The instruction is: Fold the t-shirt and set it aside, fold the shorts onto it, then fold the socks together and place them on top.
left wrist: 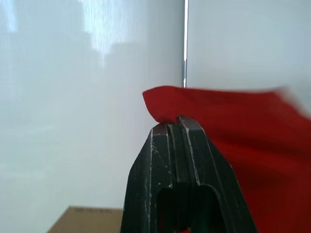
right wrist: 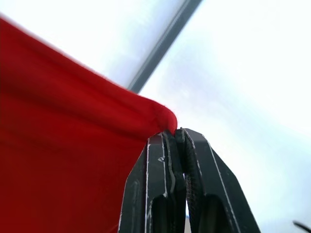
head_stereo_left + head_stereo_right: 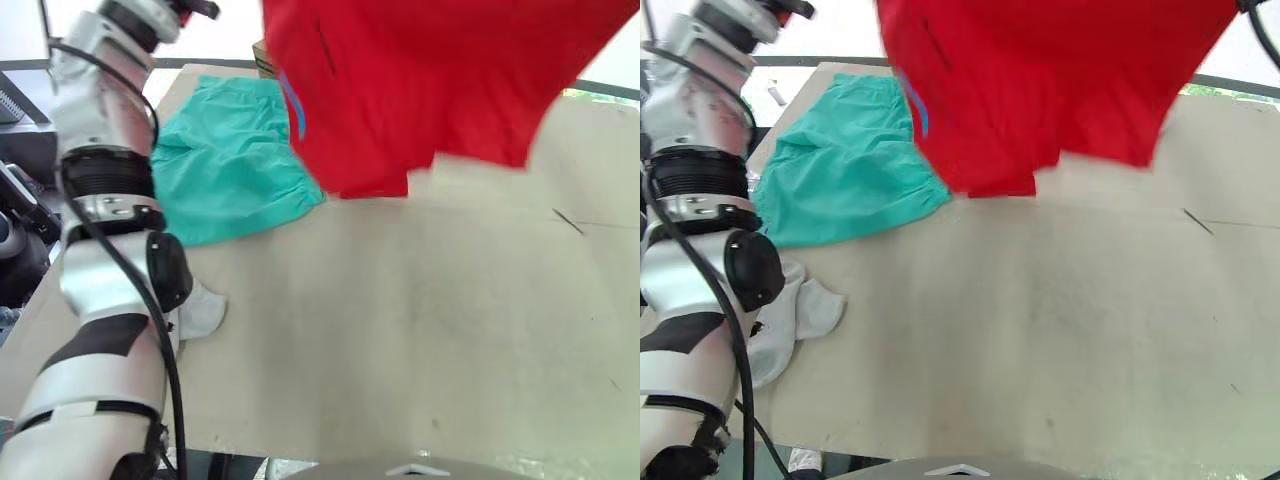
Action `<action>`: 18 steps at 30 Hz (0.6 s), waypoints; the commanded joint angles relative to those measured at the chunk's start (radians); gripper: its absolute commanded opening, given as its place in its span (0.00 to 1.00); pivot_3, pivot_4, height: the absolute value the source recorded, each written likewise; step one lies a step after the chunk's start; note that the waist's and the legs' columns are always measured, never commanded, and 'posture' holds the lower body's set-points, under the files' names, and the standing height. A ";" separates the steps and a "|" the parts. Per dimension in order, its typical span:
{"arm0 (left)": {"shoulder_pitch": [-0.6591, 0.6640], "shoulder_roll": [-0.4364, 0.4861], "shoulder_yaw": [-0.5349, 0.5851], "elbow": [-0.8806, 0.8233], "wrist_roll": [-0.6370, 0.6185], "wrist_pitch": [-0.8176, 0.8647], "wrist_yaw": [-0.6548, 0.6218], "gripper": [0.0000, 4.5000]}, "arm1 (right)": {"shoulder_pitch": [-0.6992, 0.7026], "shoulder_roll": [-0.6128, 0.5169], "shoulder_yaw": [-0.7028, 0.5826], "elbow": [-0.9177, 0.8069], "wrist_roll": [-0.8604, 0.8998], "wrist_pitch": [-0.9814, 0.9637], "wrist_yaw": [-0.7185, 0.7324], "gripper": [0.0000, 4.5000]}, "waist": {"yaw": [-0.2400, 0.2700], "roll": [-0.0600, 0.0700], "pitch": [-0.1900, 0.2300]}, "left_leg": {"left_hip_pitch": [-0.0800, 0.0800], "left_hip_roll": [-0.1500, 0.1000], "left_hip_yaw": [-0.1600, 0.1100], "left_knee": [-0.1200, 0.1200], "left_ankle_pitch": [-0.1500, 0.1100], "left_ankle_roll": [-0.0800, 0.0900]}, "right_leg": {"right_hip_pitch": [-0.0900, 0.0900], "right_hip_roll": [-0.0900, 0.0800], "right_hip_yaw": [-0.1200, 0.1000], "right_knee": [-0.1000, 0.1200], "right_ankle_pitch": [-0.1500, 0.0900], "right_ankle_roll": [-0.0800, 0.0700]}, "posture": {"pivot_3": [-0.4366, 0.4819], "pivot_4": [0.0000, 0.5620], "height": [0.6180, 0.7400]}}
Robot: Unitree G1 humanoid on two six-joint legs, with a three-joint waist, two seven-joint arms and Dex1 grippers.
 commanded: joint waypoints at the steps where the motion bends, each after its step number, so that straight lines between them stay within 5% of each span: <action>1: 0.260 0.049 0.029 -0.367 -0.159 0.243 -0.135 0.00 | -0.101 0.166 0.104 -0.177 -0.063 0.027 0.051 0.01 | 0.007 0.001 -0.001 | 0.000 0.003 0.002 -0.002 0.000 0.000 | 0.001 -0.001 -0.002 0.000 -0.003 0.004 | 0.48 0.27 1.00; 5: 0.621 0.112 0.039 -0.767 -0.336 0.526 -0.153 0.00 | -0.229 0.408 0.238 -0.406 -0.132 0.196 0.052 0.01 | 0.025 -0.003 0.003 | -0.002 0.007 -0.003 -0.002 -0.006 -0.003 | 0.006 0.001 -0.010 -0.003 -0.010 0.007 | 0.48 0.27 1.00; 10: 0.980 0.127 0.028 -0.985 -0.328 0.561 -0.196 0.00 | -0.277 0.724 0.297 -0.616 -0.256 0.477 0.029 0.01 | 0.023 0.000 0.003 | 0.002 0.008 -0.007 0.016 -0.007 -0.004 | 0.020 0.001 -0.009 -0.003 -0.018 0.008 | 0.48 0.27 1.00; 18: 1.288 0.177 -0.056 -1.091 -0.206 0.455 -0.354 0.00 | 0.030 1.163 0.258 -0.920 -0.427 0.708 0.204 0.01 | 0.022 0.018 -0.009 | 0.002 0.011 -0.007 0.025 -0.010 0.002 | 0.019 -0.009 -0.004 0.000 -0.013 -0.004 | 0.48 0.27 1.00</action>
